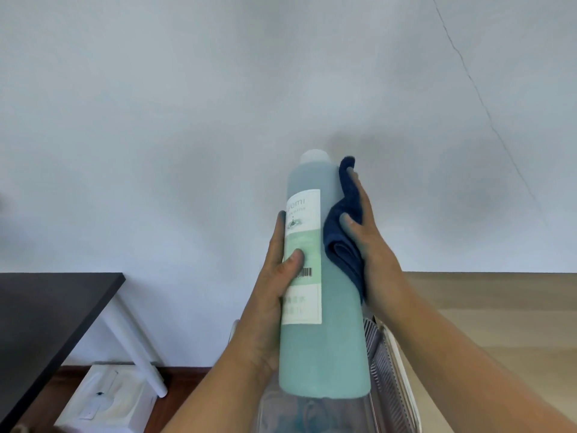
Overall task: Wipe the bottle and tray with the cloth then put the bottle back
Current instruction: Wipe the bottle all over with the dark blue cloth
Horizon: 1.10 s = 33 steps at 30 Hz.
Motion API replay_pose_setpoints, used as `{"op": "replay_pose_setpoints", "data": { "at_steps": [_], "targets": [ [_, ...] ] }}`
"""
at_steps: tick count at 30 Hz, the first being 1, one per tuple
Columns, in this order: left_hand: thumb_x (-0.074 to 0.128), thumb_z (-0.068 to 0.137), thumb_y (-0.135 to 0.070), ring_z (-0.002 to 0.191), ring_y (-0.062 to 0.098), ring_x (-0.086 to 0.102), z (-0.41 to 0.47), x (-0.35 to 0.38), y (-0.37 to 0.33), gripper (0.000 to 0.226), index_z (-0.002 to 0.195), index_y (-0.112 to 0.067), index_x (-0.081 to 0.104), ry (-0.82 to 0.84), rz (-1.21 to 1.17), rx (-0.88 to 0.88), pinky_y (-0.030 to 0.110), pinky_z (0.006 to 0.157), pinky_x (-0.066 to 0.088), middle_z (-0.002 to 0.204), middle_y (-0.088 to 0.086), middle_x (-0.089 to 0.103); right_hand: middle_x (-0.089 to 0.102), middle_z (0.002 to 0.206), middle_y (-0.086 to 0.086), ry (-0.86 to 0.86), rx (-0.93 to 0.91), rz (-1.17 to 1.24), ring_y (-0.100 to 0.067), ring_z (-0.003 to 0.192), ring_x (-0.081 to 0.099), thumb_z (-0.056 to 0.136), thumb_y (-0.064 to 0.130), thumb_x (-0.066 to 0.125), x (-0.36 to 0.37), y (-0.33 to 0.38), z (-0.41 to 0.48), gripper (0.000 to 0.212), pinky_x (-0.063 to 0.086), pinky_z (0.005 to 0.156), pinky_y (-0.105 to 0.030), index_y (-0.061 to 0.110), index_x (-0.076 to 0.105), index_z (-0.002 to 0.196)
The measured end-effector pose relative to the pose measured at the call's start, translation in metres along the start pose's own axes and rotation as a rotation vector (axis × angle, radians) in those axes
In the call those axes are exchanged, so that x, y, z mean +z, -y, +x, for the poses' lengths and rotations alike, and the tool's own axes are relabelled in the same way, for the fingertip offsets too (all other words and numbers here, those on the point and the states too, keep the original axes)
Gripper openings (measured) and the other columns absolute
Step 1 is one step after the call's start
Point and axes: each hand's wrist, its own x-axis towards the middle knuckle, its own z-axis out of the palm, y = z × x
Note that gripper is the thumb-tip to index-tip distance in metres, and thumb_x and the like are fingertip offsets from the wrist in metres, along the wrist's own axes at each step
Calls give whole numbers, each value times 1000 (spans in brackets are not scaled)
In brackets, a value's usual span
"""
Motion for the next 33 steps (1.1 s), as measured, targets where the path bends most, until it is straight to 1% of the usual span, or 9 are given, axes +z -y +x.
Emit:
{"op": "replay_pose_setpoints", "data": {
  "at_steps": [2, 4, 9, 15, 21, 23, 25, 28, 33],
  "targets": [
    [68, 72, -36, 110, 25, 65, 3, -1, -4, 68, 133, -52, 44, -29, -25, 13, 44, 84, 57, 132, -2, 63, 42, 150, 3, 76, 70, 135, -20, 135, 44, 85, 33, 56, 7, -8, -23, 66, 41, 109, -43, 36, 30, 146],
    [70, 71, -36, 108, 19, 66, 6, -4, -9, 65, 131, -51, 49, -63, 23, 41, 35, 77, 58, 128, -6, 64, 42, 149, 8, 102, 37, 132, -15, 136, 43, 84, 30, 56, 12, -12, -45, 69, 46, 104, -31, 34, 28, 147],
    [54, 84, -39, 110, 9, 65, 6, -11, -12, 43, 124, -54, 54, -93, 224, 19, 26, 81, 56, 120, -21, 66, 10, 156, 29, 51, -107, -243, 6, 145, 7, 84, 35, 53, 12, -9, -48, 69, 23, 110, -8, 40, 25, 146],
    [61, 82, -39, 120, 20, 60, 2, -4, -7, 61, 138, -51, 39, -14, 162, -41, 46, 97, 48, 134, -11, 60, 8, 158, 24, -8, -87, -390, 3, 146, -1, 85, 32, 55, 3, 5, -8, 60, 12, 121, -42, 40, 37, 141],
    [67, 77, -38, 120, 37, 57, -1, -2, -6, 66, 135, -53, 40, -25, 49, -59, 62, 99, 43, 133, -1, 61, 11, 155, 30, -35, -3, -252, 16, 138, 17, 85, 31, 52, 7, 10, 13, 58, 26, 107, -12, 48, 37, 138],
    [67, 79, -37, 119, 37, 59, 0, -4, -7, 64, 135, -52, 41, -36, 39, -53, 62, 98, 44, 132, -1, 62, 12, 155, 31, -20, 26, -226, 14, 138, 22, 85, 33, 52, 9, 9, 12, 60, 29, 106, -13, 50, 34, 139],
    [67, 79, -38, 119, 36, 59, 2, -6, -8, 62, 134, -52, 43, -59, 20, -44, 65, 98, 43, 132, -2, 62, 20, 155, 25, 11, 62, -183, 5, 138, 31, 85, 34, 52, 11, 6, 8, 61, 32, 112, -25, 51, 31, 140],
    [71, 76, -37, 114, 29, 64, 8, -9, -13, 67, 134, -54, 42, -105, 10, 0, 54, 87, 53, 128, -4, 65, 28, 154, 20, 72, 100, -166, -5, 137, 38, 85, 36, 53, 16, 3, -2, 61, 33, 114, -40, 55, 30, 138],
    [66, 76, -34, 107, 24, 68, 23, -11, -27, 66, 134, -53, 40, -139, 55, 91, 37, 73, 59, 119, -3, 70, 13, 157, 23, 169, 58, -342, 2, 143, 20, 85, 42, 51, 20, 10, -11, 63, 26, 118, -40, 54, 24, 141]
  ]
}}
